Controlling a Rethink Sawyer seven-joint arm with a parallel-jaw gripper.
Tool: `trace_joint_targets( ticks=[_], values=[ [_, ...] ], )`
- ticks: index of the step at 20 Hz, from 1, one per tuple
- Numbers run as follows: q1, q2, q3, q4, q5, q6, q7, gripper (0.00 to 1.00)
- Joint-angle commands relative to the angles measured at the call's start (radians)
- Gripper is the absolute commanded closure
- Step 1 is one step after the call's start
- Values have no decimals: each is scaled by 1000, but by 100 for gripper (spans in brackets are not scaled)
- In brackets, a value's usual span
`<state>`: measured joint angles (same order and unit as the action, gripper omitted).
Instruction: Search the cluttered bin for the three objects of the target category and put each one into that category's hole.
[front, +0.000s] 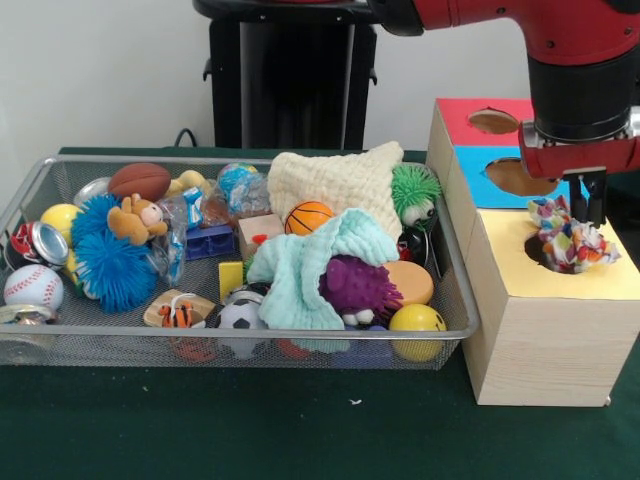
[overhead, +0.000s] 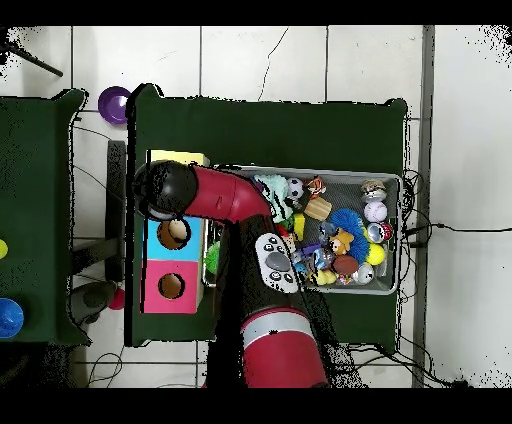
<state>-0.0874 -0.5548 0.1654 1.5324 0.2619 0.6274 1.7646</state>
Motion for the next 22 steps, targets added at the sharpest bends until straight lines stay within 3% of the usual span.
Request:
trace_joint_targets(
  ticks=[1,22],
  values=[
    [-24,56,19,17,-87,36,17,100],
    [-5,68,-16,-46,-200,-142,60,100]
  ],
)
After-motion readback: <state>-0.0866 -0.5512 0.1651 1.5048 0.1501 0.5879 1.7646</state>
